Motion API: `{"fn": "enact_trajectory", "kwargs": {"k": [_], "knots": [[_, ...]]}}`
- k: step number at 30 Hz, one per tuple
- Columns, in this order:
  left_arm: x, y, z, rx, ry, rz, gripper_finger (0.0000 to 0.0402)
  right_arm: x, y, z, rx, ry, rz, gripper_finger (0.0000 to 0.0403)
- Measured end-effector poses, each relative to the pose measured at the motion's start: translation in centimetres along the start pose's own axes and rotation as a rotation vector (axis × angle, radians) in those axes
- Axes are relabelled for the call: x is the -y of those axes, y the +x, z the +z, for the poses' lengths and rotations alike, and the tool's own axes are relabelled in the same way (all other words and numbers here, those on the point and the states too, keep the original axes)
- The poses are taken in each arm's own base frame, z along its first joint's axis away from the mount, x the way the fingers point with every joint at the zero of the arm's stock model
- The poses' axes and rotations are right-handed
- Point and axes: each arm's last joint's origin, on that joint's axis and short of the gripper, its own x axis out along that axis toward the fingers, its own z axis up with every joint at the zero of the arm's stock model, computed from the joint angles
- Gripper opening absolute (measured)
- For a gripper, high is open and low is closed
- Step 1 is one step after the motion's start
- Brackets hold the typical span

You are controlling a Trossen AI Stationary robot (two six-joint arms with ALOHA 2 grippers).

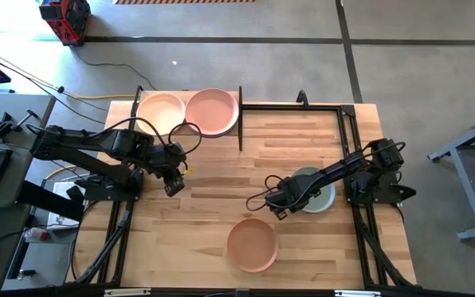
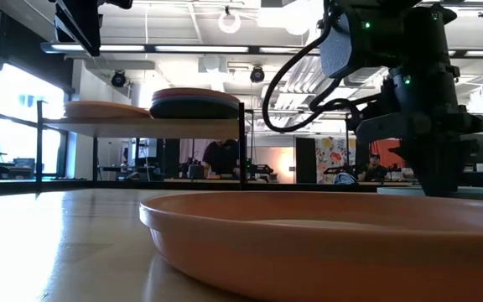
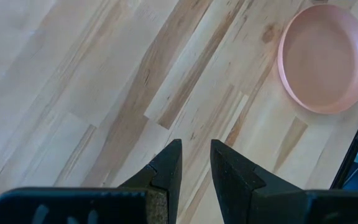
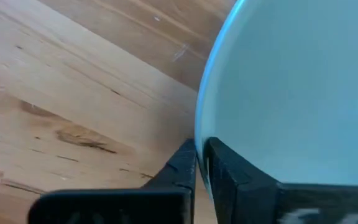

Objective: Place and stack plates onto a shelf
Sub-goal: Stack the light blue plate on top of the white plate on the shelf

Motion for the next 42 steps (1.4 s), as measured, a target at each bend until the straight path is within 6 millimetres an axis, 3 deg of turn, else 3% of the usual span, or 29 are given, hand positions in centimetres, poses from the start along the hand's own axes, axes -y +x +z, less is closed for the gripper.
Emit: {"fn": "enact_trajectory", "kwargs": {"k": [6,10,21,27,34,42], "knots": [[0.0,0.0,0.0,0.000,-0.001,0.000,0.0071,-0.2,-0.3,-0.2,-0.057,-0.030,0.034,0.0003],[0.0,0.0,0.0,0.002,-0.001,0.002,0.0071,-1.3,-1.7,-0.6,-0.048,-0.060,0.068,0.0002],[-0.1,0.0,-0.1,0.002,-0.010,0.020,0.0074,-3.8,-9.1,-1.0,0.150,-0.184,0.093,0.0000],[-0.3,0.5,-0.4,-0.022,-0.016,0.030,0.0102,-4.5,-12.8,-0.6,0.264,-0.309,0.124,0.0000],[-0.9,2.1,-1.0,-0.109,-0.274,0.016,0.0138,-5.1,-15.7,-0.3,0.339,-0.588,0.181,0.0000],[-1.0,2.2,-0.4,-0.126,-0.546,-0.033,0.0134,-5.9,-17.4,-0.4,0.389,-0.936,0.262,0.0000]]}}
